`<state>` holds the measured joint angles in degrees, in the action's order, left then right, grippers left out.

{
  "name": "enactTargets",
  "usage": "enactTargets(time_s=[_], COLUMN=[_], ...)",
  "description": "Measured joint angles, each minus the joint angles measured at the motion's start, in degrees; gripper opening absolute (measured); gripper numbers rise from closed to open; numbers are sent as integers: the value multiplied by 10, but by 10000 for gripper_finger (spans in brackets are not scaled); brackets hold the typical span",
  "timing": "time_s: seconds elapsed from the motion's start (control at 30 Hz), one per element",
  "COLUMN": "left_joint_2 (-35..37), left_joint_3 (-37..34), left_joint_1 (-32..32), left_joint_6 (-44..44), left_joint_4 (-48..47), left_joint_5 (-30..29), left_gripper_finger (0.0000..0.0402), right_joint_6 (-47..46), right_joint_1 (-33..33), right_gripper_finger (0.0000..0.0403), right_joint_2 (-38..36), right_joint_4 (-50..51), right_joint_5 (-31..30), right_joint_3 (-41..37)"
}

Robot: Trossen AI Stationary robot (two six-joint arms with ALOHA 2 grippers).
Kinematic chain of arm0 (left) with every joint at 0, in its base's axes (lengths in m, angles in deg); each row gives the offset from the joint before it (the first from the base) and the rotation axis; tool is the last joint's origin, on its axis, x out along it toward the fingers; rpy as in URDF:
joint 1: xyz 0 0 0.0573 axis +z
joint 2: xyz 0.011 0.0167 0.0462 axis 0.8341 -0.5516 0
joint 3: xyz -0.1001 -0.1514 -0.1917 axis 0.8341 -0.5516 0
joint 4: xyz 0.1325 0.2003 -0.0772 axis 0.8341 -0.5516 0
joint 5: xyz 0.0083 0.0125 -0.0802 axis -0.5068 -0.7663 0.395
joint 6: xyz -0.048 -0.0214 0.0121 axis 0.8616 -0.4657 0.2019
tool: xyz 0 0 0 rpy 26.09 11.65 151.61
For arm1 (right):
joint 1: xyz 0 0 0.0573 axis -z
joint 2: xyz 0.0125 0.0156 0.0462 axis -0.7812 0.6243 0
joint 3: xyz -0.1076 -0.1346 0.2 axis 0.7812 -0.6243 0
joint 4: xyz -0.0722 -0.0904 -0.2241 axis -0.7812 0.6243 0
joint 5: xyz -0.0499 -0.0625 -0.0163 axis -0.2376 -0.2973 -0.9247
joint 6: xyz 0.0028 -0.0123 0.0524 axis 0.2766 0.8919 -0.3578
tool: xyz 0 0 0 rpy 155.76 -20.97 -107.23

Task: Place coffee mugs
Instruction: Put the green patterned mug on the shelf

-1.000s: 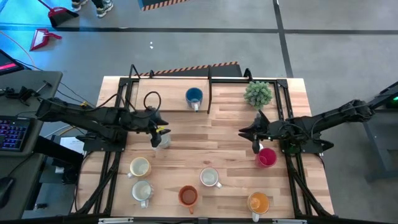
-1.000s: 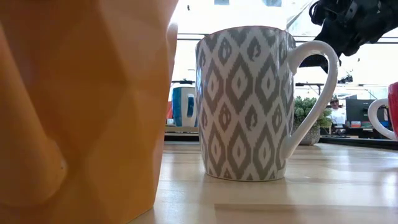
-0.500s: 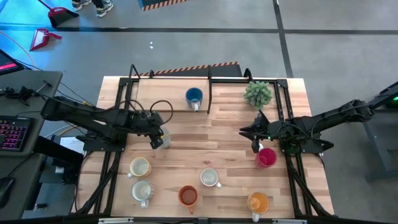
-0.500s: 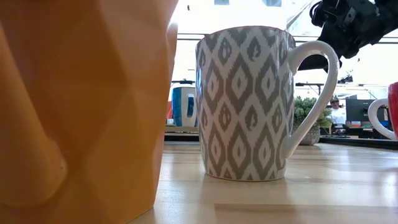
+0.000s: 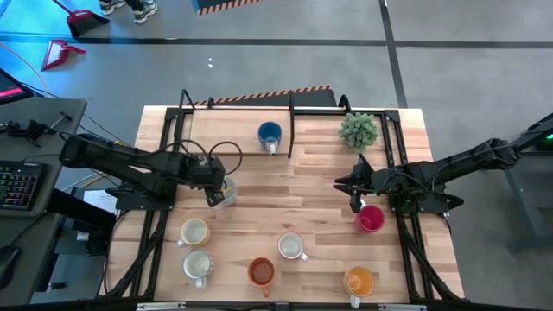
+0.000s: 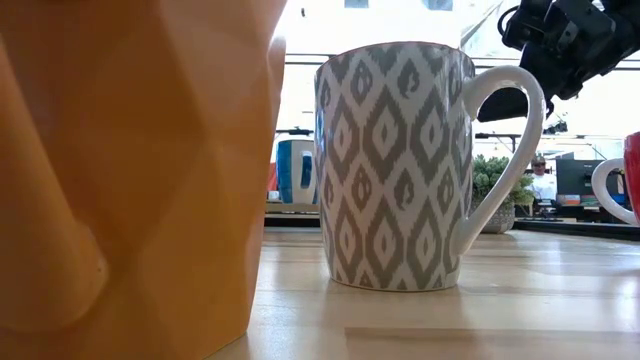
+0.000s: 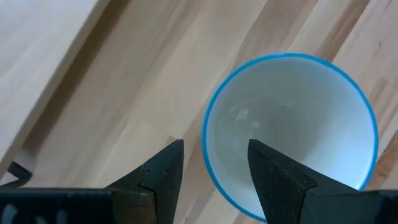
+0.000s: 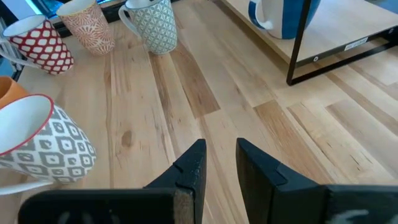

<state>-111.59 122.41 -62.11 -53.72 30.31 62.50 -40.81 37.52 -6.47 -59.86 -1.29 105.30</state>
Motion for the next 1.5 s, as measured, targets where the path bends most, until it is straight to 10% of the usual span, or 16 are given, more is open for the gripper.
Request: enactTargets(time_s=[0.67,1.2,1.5], left_joint_2=[-84,-87,-88], left_joint_3=[0,0,0], left_joint_1=[0,49,93], left_joint_6=[-12,-47,-83], left_joint_4=[58,84,118], left_joint_5=[20,24,58], left_gripper_finger=[159,18,12], right_joint_6=[2,6,20], right_joint_1=[0,0,0], right_gripper_finger=[67,67,67], right_joint_2=[0,0,0], right_joint_4=[0,0,0], right_joint_5=[3,4,4], right_joint_3=[0,0,0])
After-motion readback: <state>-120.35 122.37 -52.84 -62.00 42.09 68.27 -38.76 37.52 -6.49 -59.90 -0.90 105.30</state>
